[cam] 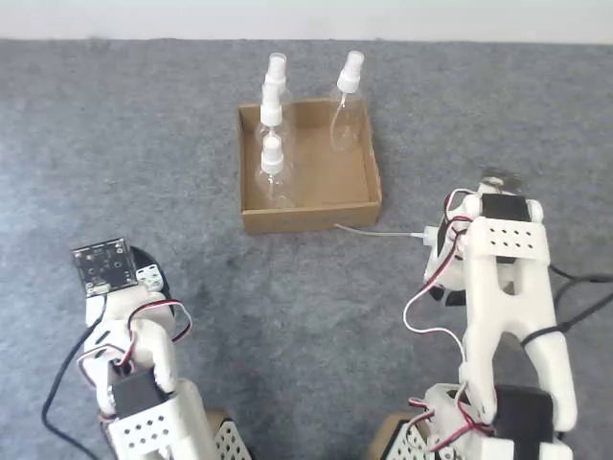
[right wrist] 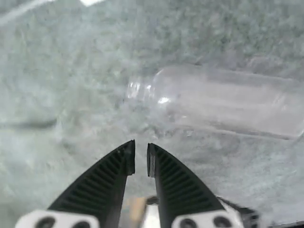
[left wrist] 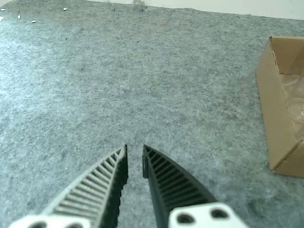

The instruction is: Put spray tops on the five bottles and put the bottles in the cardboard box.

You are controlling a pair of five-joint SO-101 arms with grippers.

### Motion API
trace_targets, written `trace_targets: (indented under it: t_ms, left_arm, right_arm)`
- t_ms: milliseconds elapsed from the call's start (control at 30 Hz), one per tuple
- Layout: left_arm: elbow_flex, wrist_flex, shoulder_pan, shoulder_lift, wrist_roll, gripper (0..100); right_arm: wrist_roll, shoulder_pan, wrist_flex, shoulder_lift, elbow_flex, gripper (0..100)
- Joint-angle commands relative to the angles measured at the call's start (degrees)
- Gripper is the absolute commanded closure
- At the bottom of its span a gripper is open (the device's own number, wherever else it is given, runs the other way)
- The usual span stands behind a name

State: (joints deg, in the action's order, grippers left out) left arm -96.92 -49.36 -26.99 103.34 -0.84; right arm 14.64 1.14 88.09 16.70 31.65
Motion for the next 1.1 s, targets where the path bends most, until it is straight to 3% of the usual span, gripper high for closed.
trace_targets:
  t_ms: [0, 167, 467, 667, 933, 1067]
  left_arm:
    - [0.4, 0.6, 0.0, 1.1, 0.1, 95]
    - [0.4, 0.6, 0.0, 1.1, 0.1, 95]
    - [0.4, 0.6, 0.0, 1.1, 0.1, 95]
    - [0.4, 0.6, 0.0, 1.1, 0.1, 95]
    - [0.4, 0.6, 0.0, 1.0, 0.1, 95]
    - [0.4, 0.6, 0.0, 1.0, 0.1, 95]
  right_arm:
    - [-21.4, -0.2, 1.5, 0.4, -3.5, 98.7]
    - [-38.5, -0.2, 1.5, 0.4, -3.5, 98.7]
    - [-41.6, -0.5, 1.5, 0.4, -3.5, 98.7]
    - [-54.9, -0.2, 1.5, 0.4, -3.6, 98.6]
    - [-64.6, 0.7, 3.3, 0.4, -6.9, 97.8]
    - [-69.6, 3.3, 8.6, 0.4, -13.1, 87.6]
